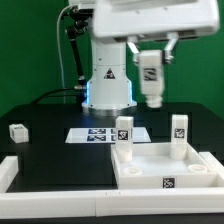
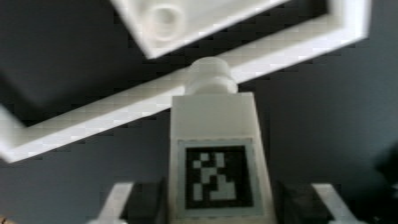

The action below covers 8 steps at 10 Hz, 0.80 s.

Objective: Assemble square table

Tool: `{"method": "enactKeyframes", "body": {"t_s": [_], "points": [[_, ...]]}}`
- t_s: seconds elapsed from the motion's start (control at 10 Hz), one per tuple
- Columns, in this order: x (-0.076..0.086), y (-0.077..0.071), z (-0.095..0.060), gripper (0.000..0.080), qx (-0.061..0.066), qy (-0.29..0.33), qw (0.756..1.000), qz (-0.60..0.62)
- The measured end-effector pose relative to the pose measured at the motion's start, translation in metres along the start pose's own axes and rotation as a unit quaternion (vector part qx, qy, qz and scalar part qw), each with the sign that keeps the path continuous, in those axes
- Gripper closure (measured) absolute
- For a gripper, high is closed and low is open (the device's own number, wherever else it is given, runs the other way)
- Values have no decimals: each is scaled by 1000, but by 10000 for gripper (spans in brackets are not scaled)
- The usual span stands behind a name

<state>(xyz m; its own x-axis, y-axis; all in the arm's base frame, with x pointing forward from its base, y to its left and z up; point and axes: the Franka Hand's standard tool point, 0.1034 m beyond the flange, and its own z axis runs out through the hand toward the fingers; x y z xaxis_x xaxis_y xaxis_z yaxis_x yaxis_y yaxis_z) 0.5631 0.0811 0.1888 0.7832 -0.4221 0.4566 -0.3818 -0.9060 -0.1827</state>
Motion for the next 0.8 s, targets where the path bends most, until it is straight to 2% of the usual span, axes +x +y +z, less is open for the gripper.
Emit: {"method": "enactKeyframes", "body": {"t_s": [0.2,0.3,0.6,0.7,0.8], "points": [[-6,-13,3,511,25,14,1000,4],[-5,-12,4,511,22,13,1000,-7],[-6,-14,6,511,24,12,1000,-10],[-18,-19,19,511,18,10,999,-43],[-25,-25,36,511,6,12,996,-90]]}}
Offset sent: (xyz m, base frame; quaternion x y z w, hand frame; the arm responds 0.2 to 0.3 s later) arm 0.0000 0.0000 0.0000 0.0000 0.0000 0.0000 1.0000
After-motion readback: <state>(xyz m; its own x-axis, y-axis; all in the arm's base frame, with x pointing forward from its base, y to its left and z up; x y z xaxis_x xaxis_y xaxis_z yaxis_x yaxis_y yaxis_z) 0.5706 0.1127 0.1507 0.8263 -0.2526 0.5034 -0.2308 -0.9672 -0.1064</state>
